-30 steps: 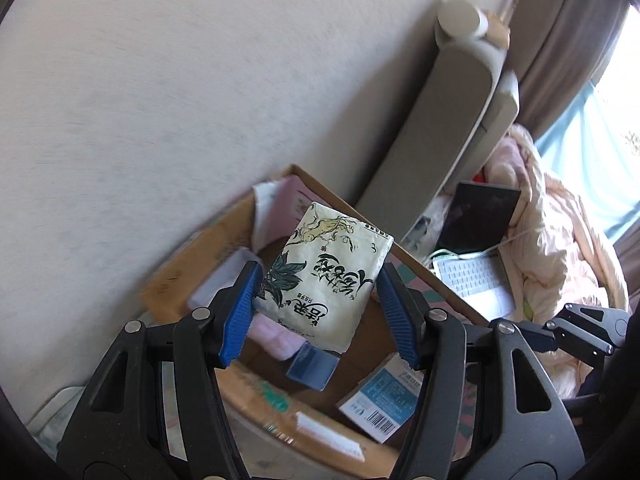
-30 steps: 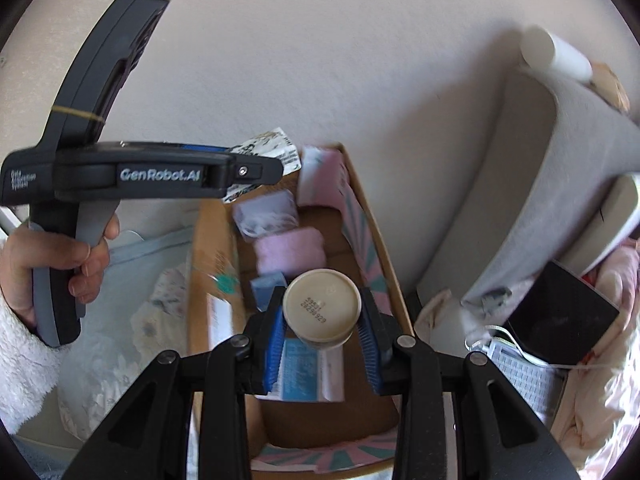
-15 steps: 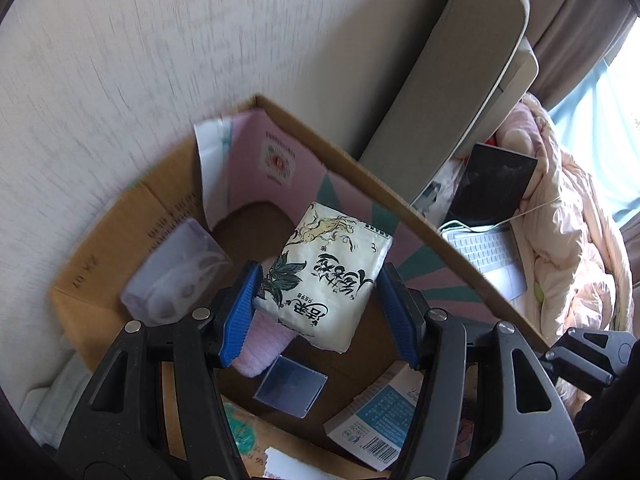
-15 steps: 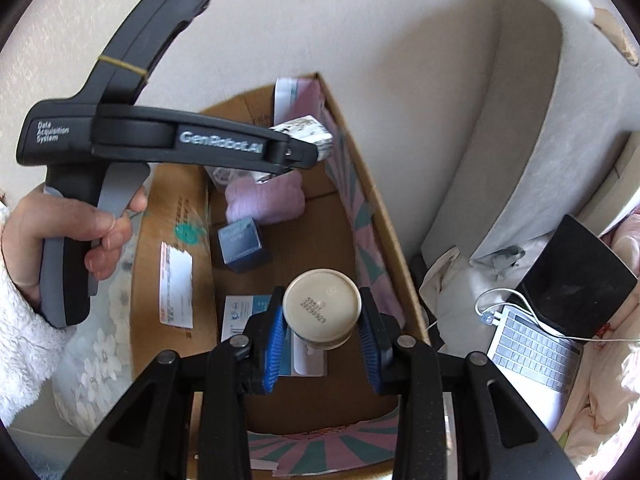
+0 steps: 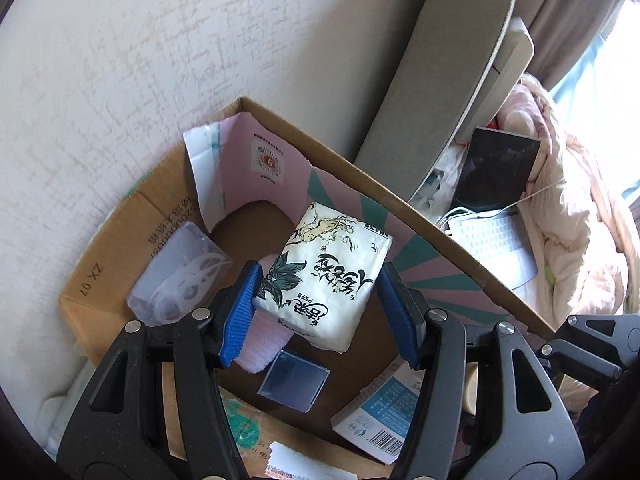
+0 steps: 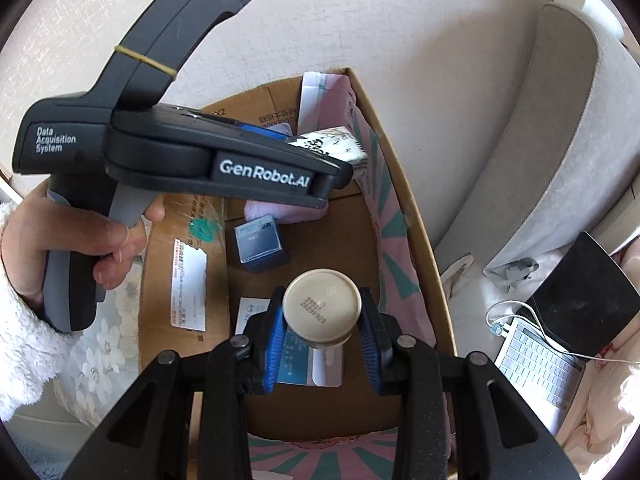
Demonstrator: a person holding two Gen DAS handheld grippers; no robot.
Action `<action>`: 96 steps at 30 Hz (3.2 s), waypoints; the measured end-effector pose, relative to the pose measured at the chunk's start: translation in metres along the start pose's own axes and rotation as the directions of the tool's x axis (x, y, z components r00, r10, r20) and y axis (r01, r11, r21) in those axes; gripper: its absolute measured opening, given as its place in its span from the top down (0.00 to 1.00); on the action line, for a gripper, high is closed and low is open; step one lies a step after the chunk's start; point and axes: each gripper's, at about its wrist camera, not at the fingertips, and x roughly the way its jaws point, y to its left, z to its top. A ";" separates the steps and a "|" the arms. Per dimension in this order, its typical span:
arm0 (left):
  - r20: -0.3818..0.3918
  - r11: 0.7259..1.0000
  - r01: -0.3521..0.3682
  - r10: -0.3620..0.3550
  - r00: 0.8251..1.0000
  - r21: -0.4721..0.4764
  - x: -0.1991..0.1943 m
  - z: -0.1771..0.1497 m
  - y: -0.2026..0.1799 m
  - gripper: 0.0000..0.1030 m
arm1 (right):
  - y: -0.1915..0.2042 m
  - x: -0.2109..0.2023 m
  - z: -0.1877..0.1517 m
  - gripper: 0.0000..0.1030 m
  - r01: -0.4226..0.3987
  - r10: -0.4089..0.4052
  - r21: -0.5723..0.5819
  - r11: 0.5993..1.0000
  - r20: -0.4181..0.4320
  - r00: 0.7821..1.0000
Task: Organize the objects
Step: 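Carry the tissue pack and beige cap over the cardboard box, then open both tools to drop the tissue pack and cap inside, then move both tools back over the black jar and white sock, then grasp the black KANS jar with the left tool while the right tool grasps the white sock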
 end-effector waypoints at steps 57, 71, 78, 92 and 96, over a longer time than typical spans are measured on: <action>0.276 0.809 -0.230 0.429 0.860 -0.540 -0.318 -0.224 0.168 0.00 | 0.138 -0.109 0.055 0.01 -0.057 0.085 -0.099 0.993 0.297 0.951; 0.203 0.659 -0.251 0.533 0.822 -0.709 -0.320 -0.333 0.205 0.00 | 0.213 -0.069 0.043 0.01 -0.104 0.169 -0.236 0.966 0.274 0.947; 0.174 0.641 -0.245 0.518 0.838 -0.728 -0.274 -0.360 0.214 0.00 | 0.224 -0.025 0.018 0.01 -0.037 0.090 -0.198 0.980 0.265 0.960; 0.156 0.635 -0.203 0.463 0.873 -0.745 -0.170 -0.367 0.261 0.10 | 0.211 0.070 -0.019 0.01 0.026 -0.011 -0.067 0.997 0.213 0.977; 0.145 0.629 -0.208 0.461 0.875 -0.749 -0.148 -0.367 0.277 0.14 | 0.212 0.087 -0.018 0.01 0.063 -0.048 -0.063 0.996 0.225 0.973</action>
